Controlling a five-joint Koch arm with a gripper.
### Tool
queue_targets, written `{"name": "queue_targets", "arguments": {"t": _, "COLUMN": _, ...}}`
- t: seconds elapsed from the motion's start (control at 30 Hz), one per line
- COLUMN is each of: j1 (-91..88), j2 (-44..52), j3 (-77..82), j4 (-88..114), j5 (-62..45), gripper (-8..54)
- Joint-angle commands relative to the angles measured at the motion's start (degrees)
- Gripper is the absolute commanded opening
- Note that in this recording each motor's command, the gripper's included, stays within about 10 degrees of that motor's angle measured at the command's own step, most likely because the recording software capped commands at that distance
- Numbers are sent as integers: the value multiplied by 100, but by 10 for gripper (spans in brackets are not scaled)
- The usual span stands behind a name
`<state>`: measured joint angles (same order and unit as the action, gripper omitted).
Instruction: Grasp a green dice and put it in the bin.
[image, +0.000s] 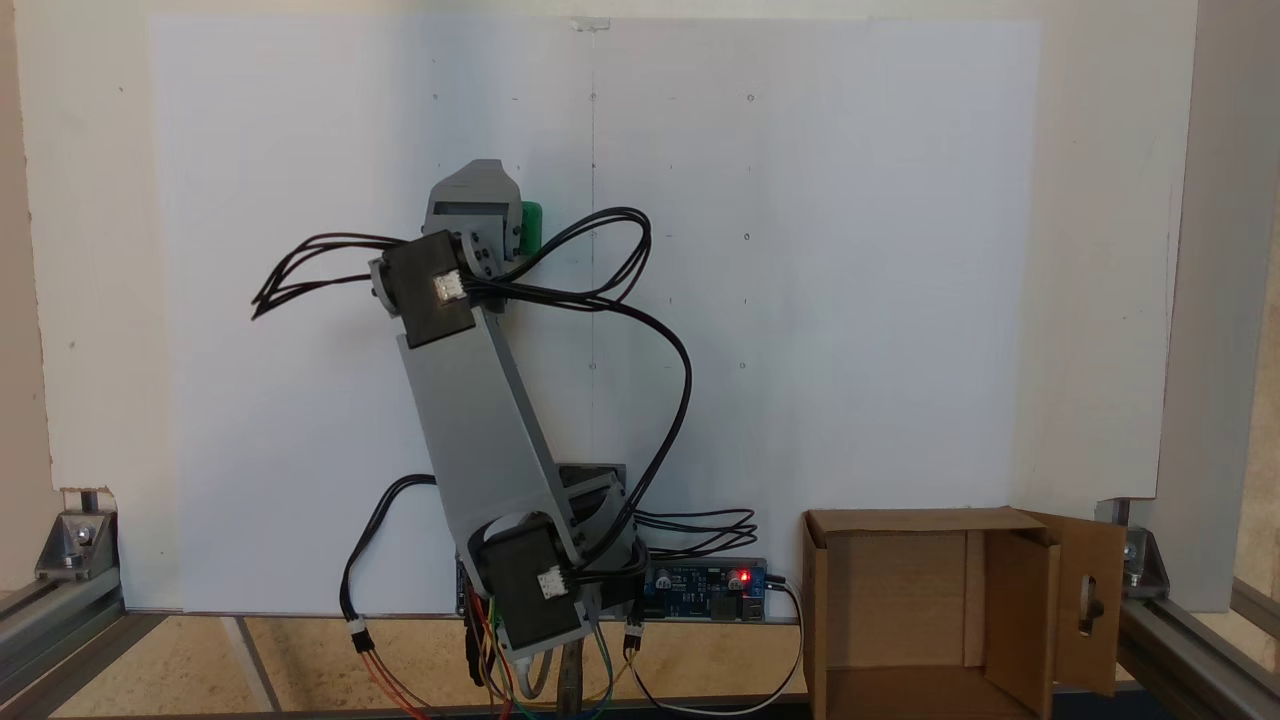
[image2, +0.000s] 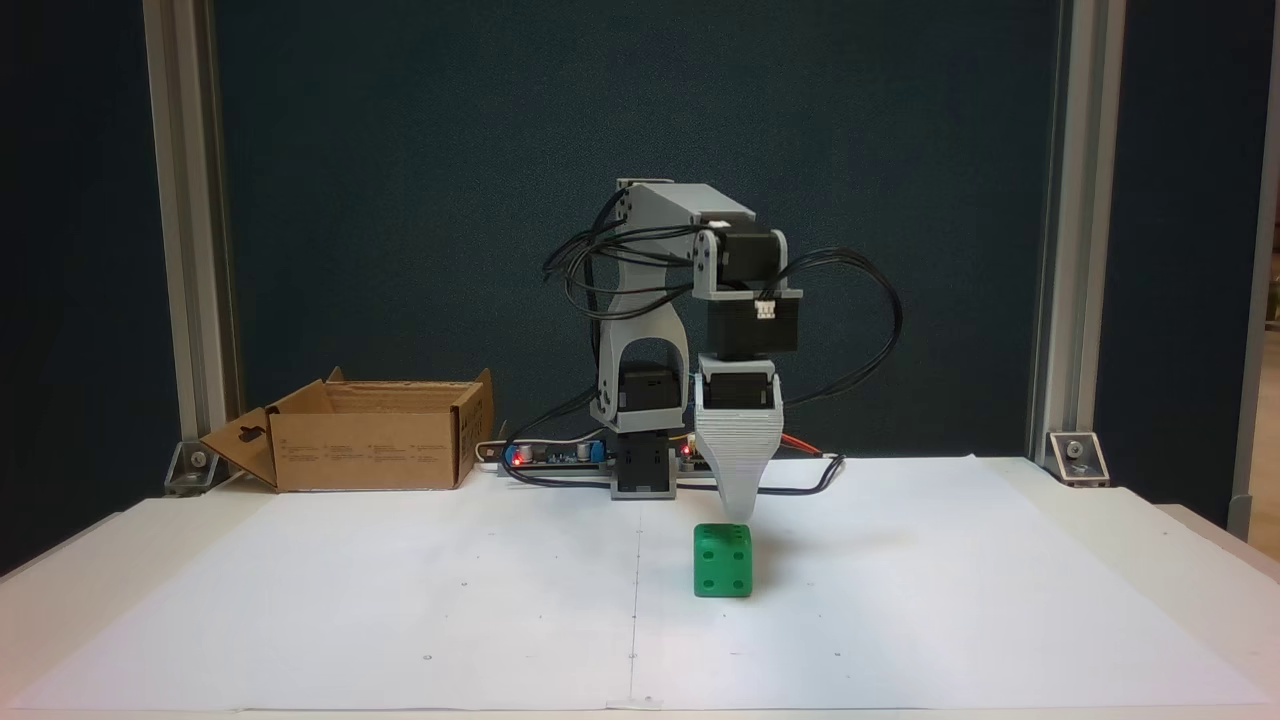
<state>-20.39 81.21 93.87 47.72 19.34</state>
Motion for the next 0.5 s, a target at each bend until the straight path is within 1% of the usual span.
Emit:
{"name": "queue_targets", "arguments": {"t": 0.0, "j1": -9, "j2": 167, "j3": -53, "j4": -44, "j5": 308, "gripper": 430}}
{"name": "queue_targets", "arguments": {"t": 0.47, "j1": 105, "j2": 369, "j3": 176, "j4": -97, "j5": 308, "gripper": 430}}
